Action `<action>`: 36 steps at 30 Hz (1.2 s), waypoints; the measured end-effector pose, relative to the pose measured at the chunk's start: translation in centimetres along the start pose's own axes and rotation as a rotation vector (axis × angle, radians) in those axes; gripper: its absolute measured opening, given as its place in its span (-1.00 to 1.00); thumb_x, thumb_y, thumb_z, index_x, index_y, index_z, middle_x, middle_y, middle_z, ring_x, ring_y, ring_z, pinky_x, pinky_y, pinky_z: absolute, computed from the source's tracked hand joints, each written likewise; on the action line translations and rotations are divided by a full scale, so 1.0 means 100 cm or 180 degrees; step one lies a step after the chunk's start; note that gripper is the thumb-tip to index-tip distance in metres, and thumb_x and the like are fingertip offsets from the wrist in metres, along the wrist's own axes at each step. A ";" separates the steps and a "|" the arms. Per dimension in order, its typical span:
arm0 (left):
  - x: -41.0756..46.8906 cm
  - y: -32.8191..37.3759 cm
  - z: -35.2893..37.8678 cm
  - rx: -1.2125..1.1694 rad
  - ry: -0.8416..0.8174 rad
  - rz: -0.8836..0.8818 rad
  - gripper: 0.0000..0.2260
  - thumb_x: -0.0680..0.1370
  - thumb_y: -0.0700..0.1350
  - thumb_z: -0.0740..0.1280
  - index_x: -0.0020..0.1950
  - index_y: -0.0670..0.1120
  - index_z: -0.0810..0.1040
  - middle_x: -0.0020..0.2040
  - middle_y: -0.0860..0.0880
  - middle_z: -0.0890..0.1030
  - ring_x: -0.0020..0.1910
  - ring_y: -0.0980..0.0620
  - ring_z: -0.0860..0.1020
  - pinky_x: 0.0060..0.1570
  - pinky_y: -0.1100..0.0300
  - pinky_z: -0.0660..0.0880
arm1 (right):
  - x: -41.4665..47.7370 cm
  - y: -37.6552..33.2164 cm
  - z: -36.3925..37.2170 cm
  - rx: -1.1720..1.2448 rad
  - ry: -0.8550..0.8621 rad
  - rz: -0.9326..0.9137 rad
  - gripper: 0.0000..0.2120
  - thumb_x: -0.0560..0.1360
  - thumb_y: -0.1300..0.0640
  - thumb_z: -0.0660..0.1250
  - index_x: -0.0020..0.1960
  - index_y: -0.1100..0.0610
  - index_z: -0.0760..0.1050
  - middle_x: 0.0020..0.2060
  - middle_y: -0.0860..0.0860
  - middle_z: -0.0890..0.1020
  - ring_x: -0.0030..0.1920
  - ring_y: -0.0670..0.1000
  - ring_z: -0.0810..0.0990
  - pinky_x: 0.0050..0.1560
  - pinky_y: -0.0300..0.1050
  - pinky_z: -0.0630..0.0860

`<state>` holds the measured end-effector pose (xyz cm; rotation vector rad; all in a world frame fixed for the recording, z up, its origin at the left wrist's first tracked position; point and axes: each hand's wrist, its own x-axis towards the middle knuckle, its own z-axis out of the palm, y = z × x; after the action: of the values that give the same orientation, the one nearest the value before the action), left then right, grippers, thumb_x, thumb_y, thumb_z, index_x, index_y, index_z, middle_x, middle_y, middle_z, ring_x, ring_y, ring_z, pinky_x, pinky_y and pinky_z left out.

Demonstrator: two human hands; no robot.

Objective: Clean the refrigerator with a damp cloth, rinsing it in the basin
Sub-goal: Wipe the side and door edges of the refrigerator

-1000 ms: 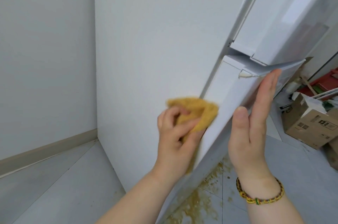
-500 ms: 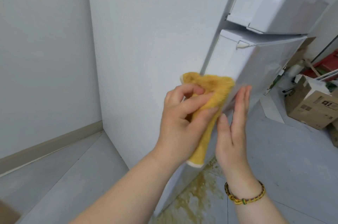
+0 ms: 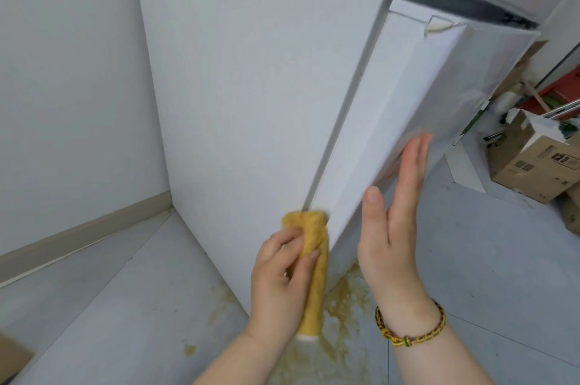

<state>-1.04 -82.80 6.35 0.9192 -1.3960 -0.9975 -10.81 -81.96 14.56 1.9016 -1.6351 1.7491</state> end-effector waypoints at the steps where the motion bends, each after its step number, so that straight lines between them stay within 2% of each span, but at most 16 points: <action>1: 0.003 0.010 0.003 -0.0128 0.0035 0.0080 -0.75 0.32 0.14 0.23 -0.02 0.26 0.52 0.03 0.44 0.46 0.03 0.34 0.46 -0.08 0.48 0.40 | 0.000 0.001 0.001 -0.0006 0.0007 0.0016 -0.53 0.57 -0.15 -0.07 0.41 -0.11 -0.16 0.40 -0.15 -0.13 0.45 -0.25 -0.14 0.43 -0.35 -0.12; 5: -0.003 0.003 0.008 -0.0284 0.0010 0.0124 -0.84 0.35 0.09 0.25 -0.10 0.23 0.52 0.05 0.46 0.44 0.02 0.41 0.45 -0.08 0.53 0.39 | 0.000 0.004 0.002 -0.0021 -0.0038 0.0014 -0.50 0.56 -0.18 -0.07 0.41 -0.09 -0.18 0.40 -0.16 -0.17 0.45 -0.23 -0.16 0.44 -0.32 -0.14; 8: -0.020 -0.033 0.001 -0.0131 -0.0053 -0.0388 -0.85 0.30 0.15 0.28 -0.20 0.41 0.52 0.03 0.43 0.49 0.01 0.44 0.45 -0.07 0.49 0.42 | 0.000 0.005 -0.001 0.0092 -0.0087 -0.0022 -0.52 0.56 -0.16 -0.04 0.38 -0.17 -0.19 0.38 -0.21 -0.17 0.44 -0.25 -0.17 0.44 -0.33 -0.13; 10: -0.032 -0.056 -0.006 -0.0005 -0.0215 -0.0838 -0.77 0.29 0.11 0.32 -0.29 0.52 0.48 -0.05 0.28 0.56 0.00 0.37 0.48 -0.02 0.40 0.45 | -0.001 0.005 -0.001 0.0183 -0.0085 0.0005 -0.49 0.56 -0.14 -0.01 0.41 -0.11 -0.19 0.38 -0.21 -0.16 0.47 -0.16 -0.16 0.47 -0.25 -0.12; 12: -0.039 -0.066 -0.012 0.0026 -0.0296 -0.1058 -0.69 0.34 0.00 0.32 -0.32 0.49 0.50 -0.13 0.22 0.60 -0.03 0.32 0.51 -0.02 0.44 0.42 | -0.005 0.004 0.003 0.0095 -0.0002 0.0003 -0.45 0.57 -0.10 0.01 0.43 0.05 -0.16 0.40 -0.14 -0.14 0.47 -0.14 -0.15 0.47 -0.21 -0.12; 14: -0.036 -0.057 -0.018 -0.0159 -0.0127 -0.1117 -0.66 0.45 -0.15 0.35 -0.32 0.33 0.59 -0.15 0.21 0.62 -0.08 0.41 0.50 -0.06 0.54 0.37 | -0.017 0.004 0.012 -0.0119 0.0075 -0.0051 -0.44 0.58 -0.09 0.01 0.43 0.15 -0.13 0.43 -0.07 -0.12 0.45 -0.19 -0.16 0.46 -0.23 -0.13; 16: -0.019 -0.030 -0.019 -0.0400 0.0249 -0.0880 -0.68 0.48 -0.25 0.33 -0.21 0.23 0.55 -0.12 0.15 0.58 -0.12 0.46 0.49 -0.13 0.59 0.35 | -0.029 0.006 0.020 -0.0223 0.0135 -0.0062 -0.43 0.58 -0.10 0.00 0.42 0.17 -0.13 0.44 -0.06 -0.11 0.45 -0.23 -0.17 0.46 -0.25 -0.14; 19: 0.018 0.015 -0.013 -0.0554 0.0385 -0.0095 -0.85 0.38 -0.05 0.37 -0.17 0.22 0.51 -0.06 0.16 0.53 -0.08 0.43 0.48 -0.12 0.57 0.35 | -0.034 0.010 0.024 -0.0195 0.0184 -0.0052 -0.44 0.59 -0.09 -0.01 0.42 0.19 -0.12 0.40 0.04 -0.11 0.45 -0.25 -0.16 0.46 -0.25 -0.13; 22: 0.037 0.022 0.001 -0.0297 0.0236 0.0341 -0.86 0.37 0.08 0.25 -0.18 0.24 0.59 -0.03 0.25 0.43 0.05 0.17 0.45 0.02 0.32 0.41 | -0.033 0.009 0.023 -0.0142 0.0168 -0.0033 -0.44 0.58 -0.09 -0.02 0.42 0.17 -0.12 0.40 0.04 -0.10 0.45 -0.24 -0.15 0.46 -0.24 -0.11; 24: 0.031 -0.002 0.007 -0.0050 0.0354 0.0349 -0.77 0.39 0.07 0.22 0.01 0.15 0.54 -0.01 0.26 0.38 0.07 0.18 0.39 0.06 0.26 0.39 | -0.035 0.010 0.022 -0.0109 0.0161 -0.0022 -0.44 0.58 -0.10 -0.02 0.43 0.16 -0.12 0.40 0.02 -0.10 0.45 -0.24 -0.15 0.46 -0.25 -0.11; 26: 0.013 -0.036 0.007 0.0085 0.0366 0.0084 -0.76 0.39 0.07 0.22 0.04 0.16 0.50 0.00 0.25 0.38 0.02 0.35 0.35 0.03 0.33 0.37 | -0.036 0.011 0.023 -0.0079 0.0151 0.0000 -0.44 0.58 -0.10 -0.01 0.43 0.17 -0.13 0.41 0.01 -0.10 0.45 -0.23 -0.15 0.46 -0.23 -0.11; 28: -0.008 -0.066 0.003 0.0086 0.0245 -0.0417 -0.89 0.40 0.02 0.30 -0.14 0.13 0.61 -0.03 0.21 0.41 0.00 0.38 0.38 -0.01 0.45 0.36 | -0.038 0.011 0.025 -0.0062 0.0162 0.0013 -0.44 0.59 -0.08 0.00 0.42 0.19 -0.13 0.41 0.02 -0.10 0.45 -0.22 -0.16 0.47 -0.19 -0.11; 29: -0.018 -0.077 0.001 0.0047 0.0179 -0.0780 -0.90 0.42 -0.07 0.35 -0.18 0.14 0.62 -0.05 0.17 0.44 0.00 0.33 0.41 -0.03 0.54 0.32 | -0.041 0.012 0.027 -0.0060 0.0156 0.0024 -0.45 0.59 -0.06 0.00 0.42 0.19 -0.13 0.41 0.02 -0.10 0.45 -0.22 -0.16 0.47 -0.17 -0.11; 32: -0.032 -0.099 -0.006 0.0234 -0.0103 -0.1588 -0.87 0.48 -0.24 0.33 0.00 -0.16 0.62 -0.04 -0.03 0.50 -0.01 0.07 0.45 -0.12 0.64 0.24 | -0.055 0.013 0.030 -0.0086 0.0093 0.0112 -0.47 0.59 -0.04 -0.01 0.43 0.15 -0.12 0.42 0.00 -0.10 0.46 -0.22 -0.15 0.47 -0.20 -0.11; 34: -0.030 -0.092 -0.009 0.0175 -0.0164 -0.1594 -0.93 0.49 -0.24 0.32 -0.12 -0.13 0.60 -0.12 0.00 0.50 -0.07 0.08 0.45 -0.16 0.64 0.25 | -0.067 0.017 0.031 -0.0140 0.0049 0.0231 -0.48 0.59 -0.07 -0.02 0.45 0.10 -0.10 0.43 -0.03 -0.10 0.46 -0.24 -0.15 0.46 -0.26 -0.12; 36: -0.020 -0.071 -0.008 -0.0098 -0.0136 -0.1353 -0.89 0.48 -0.26 0.33 -0.17 -0.06 0.58 -0.15 0.09 0.49 -0.11 0.23 0.48 -0.13 0.62 0.28 | -0.075 0.023 0.032 -0.0172 0.0001 0.0299 -0.48 0.58 -0.10 -0.02 0.47 0.00 -0.08 0.45 -0.08 -0.10 0.46 -0.25 -0.14 0.45 -0.28 -0.11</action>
<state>-0.17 -83.32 -0.99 1.2069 -1.2403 -1.3574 -8.59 -80.39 6.51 1.8297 -1.7801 1.7192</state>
